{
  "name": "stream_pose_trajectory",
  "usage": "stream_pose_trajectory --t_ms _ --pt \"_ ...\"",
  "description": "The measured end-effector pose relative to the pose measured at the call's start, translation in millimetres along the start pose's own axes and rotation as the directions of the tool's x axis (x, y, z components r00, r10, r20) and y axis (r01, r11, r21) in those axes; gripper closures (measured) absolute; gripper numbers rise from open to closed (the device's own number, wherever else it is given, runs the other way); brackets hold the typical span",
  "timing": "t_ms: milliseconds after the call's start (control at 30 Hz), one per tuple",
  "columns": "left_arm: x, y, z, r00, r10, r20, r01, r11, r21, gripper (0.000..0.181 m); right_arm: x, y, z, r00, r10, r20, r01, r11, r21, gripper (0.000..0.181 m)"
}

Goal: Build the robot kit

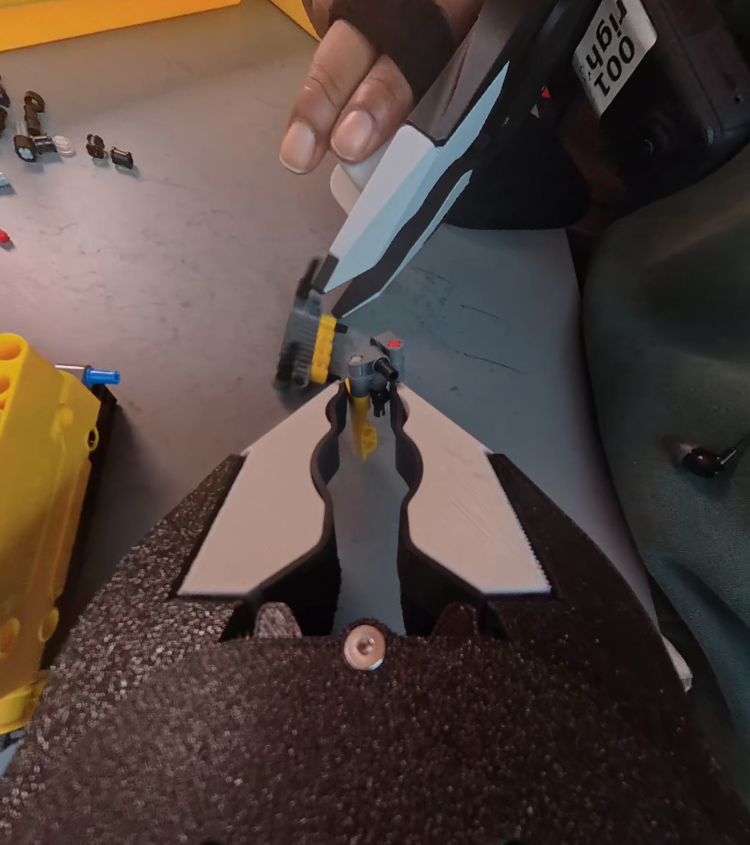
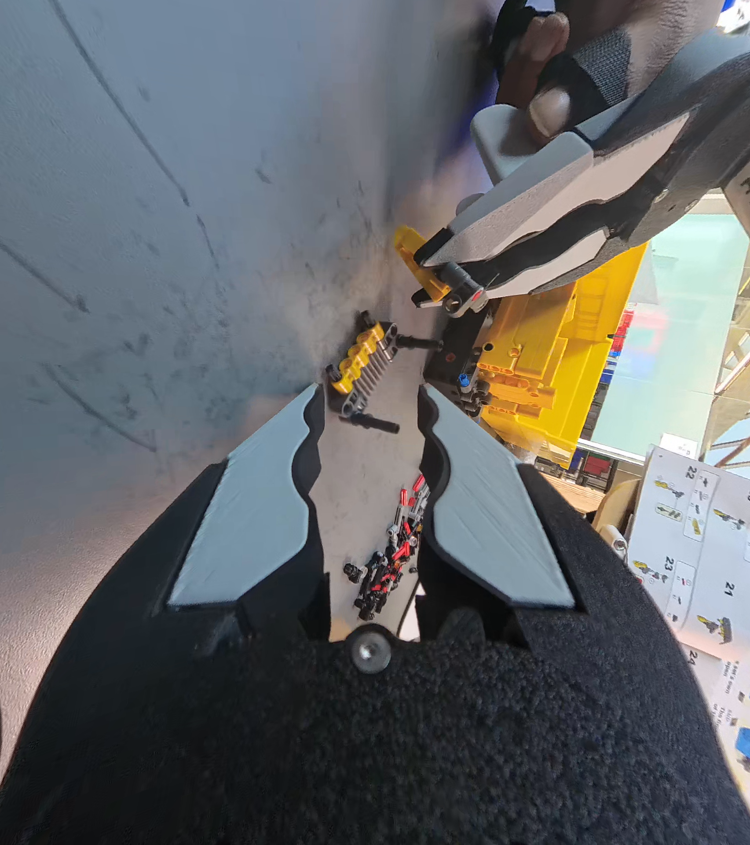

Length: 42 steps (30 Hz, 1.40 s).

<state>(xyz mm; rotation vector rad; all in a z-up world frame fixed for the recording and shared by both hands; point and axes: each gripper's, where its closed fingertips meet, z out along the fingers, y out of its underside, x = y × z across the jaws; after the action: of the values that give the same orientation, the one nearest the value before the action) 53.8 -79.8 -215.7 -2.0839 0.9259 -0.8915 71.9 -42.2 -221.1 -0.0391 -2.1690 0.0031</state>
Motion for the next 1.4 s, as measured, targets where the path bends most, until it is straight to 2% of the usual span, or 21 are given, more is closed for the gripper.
stream_pose_trajectory --t_ms 133,200,233,267,333,400,433,500,567,633,733,867,1000,1067,1233,1300,1400 --pt "-1 -1 0 1.000 -0.001 0.009 0.001 1.000 0.004 0.164 -4 -3 -2 0.999 0.025 0.038 -0.026 1.000 0.016 0.145" --pt "-2 1 0 1.000 -0.004 0.014 0.004 1.000 -0.008 0.164 0 -5 -5 0.974 0.214 0.077 -0.217 0.975 0.040 0.143" --pt "-3 2 0 1.000 -0.005 0.018 0.005 1.000 -0.014 0.164 4 -5 -6 0.934 0.340 0.107 -0.346 0.937 0.047 0.143" --pt "-3 2 0 1.000 -0.005 0.020 0.006 1.000 -0.017 0.164 8 -6 -8 0.867 0.472 0.159 -0.484 0.874 0.044 0.143" --pt "-4 2 -1 1.000 -0.012 0.018 0.013 1.000 -0.012 0.164 26 -2 -9 0.652 0.727 0.213 -0.748 0.664 0.024 0.144" --pt "-4 2 -2 1.000 -0.026 0.009 0.026 1.000 -0.009 0.164 35 2 -8 0.381 0.868 0.319 -0.907 0.418 -0.056 0.149" --pt "-4 2 -2 1.000 -0.031 0.006 0.031 1.000 -0.008 0.164 36 7 -6 0.279 0.895 0.348 -0.936 0.335 -0.112 0.150" --pt "-4 3 -2 1.000 -0.029 0.004 0.029 1.000 -0.010 0.164 33 13 1 0.179 0.902 0.392 -0.942 0.272 -0.196 0.151" --pt "-4 3 -3 1.000 -0.024 0.007 0.024 1.000 -0.014 0.164 24 18 13 0.164 0.895 0.415 -0.922 0.288 -0.257 0.151" --pt "-6 4 -4 1.000 -0.024 0.013 0.024 1.000 -0.015 0.164 16 13 23 0.178 0.873 0.455 -0.895 0.335 -0.293 0.151" --pt "-8 4 -6 0.999 -0.035 0.022 0.035 0.999 -0.014 0.164 0 9 29 0.254 0.840 0.480 -0.817 0.452 -0.359 0.149" --pt "-10 4 -9 0.999 -0.045 0.026 0.046 0.999 -0.008 0.164 -1 -1 27 0.296 0.815 0.498 -0.796 0.498 -0.344 0.162" --pt "-9 5 -8 0.999 -0.045 0.027 0.046 0.999 -0.019 0.164 -6 -6 19 0.373 0.786 0.492 -0.766 0.561 -0.315 0.157" --pt "-9 6 -7 0.999 -0.046 0.026 0.047 0.999 -0.026 0.164 -9 -10 14 0.392 0.781 0.486 -0.760 0.573 -0.307 0.153" --pt "-5 14 -2 0.998 -0.056 0.002 0.056 0.996 -0.068 0.164 -19 -21 0 0.359 0.785 0.505 -0.783 0.548 -0.294 0.150" --pt "2 19 1 0.997 -0.061 -0.037 0.057 0.994 -0.096 0.163 -23 -28 -5 0.345 0.787 0.512 -0.795 0.535 -0.286 0.161" --pt "4 20 4 0.998 -0.050 -0.037 0.046 0.993 -0.111 0.162 -24 -32 -8 0.354 0.797 0.490 -0.802 0.528 -0.280 0.161"
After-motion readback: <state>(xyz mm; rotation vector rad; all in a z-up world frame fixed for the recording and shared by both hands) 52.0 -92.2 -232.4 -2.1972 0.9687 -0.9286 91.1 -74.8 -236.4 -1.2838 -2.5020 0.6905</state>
